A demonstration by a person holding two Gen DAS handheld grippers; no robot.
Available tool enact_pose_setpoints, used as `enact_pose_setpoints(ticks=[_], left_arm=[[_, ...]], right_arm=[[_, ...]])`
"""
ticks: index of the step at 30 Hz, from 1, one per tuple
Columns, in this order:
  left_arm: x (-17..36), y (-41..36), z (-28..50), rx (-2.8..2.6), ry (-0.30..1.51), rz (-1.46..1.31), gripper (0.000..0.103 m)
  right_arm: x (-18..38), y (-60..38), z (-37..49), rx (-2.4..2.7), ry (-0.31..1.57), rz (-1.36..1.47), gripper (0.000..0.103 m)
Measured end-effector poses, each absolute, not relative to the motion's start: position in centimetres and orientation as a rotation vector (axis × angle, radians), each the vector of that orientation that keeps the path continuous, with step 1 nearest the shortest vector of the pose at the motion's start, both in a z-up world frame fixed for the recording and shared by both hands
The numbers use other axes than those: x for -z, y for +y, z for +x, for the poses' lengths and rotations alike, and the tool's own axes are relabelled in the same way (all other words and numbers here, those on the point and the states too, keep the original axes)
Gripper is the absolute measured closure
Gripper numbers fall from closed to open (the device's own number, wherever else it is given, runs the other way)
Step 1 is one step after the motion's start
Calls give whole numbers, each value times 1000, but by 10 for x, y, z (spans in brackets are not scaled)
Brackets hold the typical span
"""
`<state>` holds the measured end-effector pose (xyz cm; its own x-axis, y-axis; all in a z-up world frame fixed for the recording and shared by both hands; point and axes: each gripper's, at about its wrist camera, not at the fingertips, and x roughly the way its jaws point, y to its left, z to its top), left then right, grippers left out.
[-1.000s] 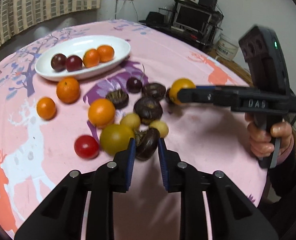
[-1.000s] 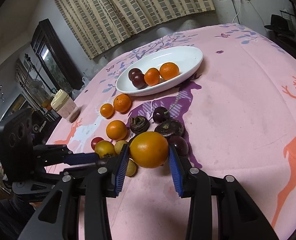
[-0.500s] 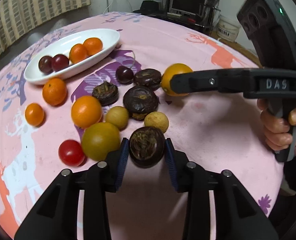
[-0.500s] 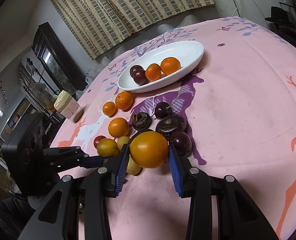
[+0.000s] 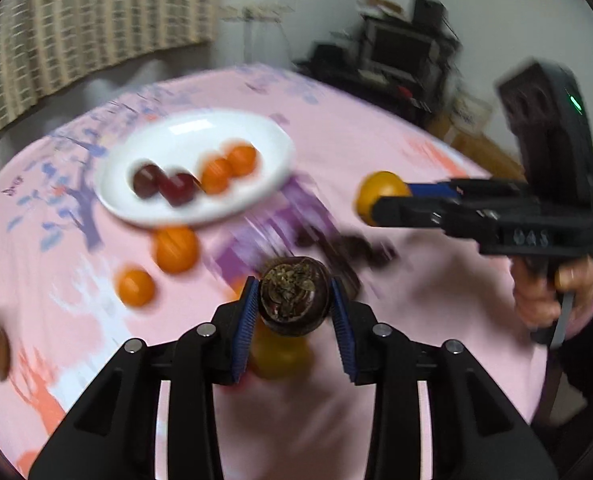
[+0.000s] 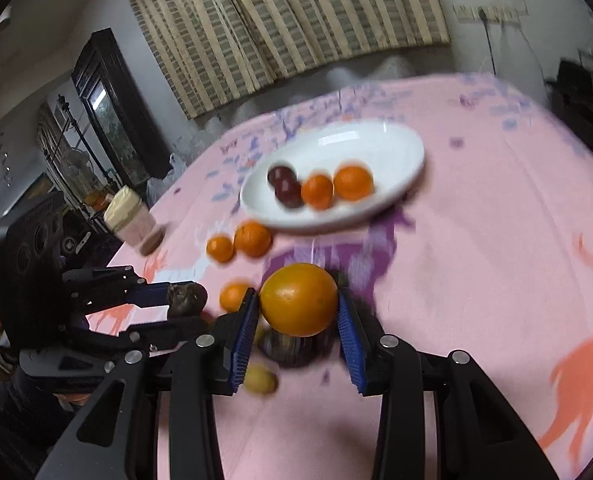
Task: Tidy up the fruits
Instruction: 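Carry both fruits onto the white plate and open both tools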
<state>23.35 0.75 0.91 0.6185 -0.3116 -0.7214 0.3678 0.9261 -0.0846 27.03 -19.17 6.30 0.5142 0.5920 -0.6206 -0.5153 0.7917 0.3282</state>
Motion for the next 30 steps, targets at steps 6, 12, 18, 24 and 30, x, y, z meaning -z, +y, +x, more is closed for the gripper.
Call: enact_pose_setpoints(ticks=[6,12,18,24,30], left_arm=[[-17,41,337,229,790,-53,68],[-8,56,399,97,839,-81,46],[-17,68,376,60,799,-83,8],[-3,97,310,8,814,-131,5],[19,126,260,-68,821,-153,5]], right_arm=[[-65,-158,349,-579,717,65,63],[-40,-143,400,-550,781,62,59],[-57,-143,372,-611,742,48,39],[-68,-123,307,-835,757,-32,32],[-55,-96,238,-980,766,-212,32]])
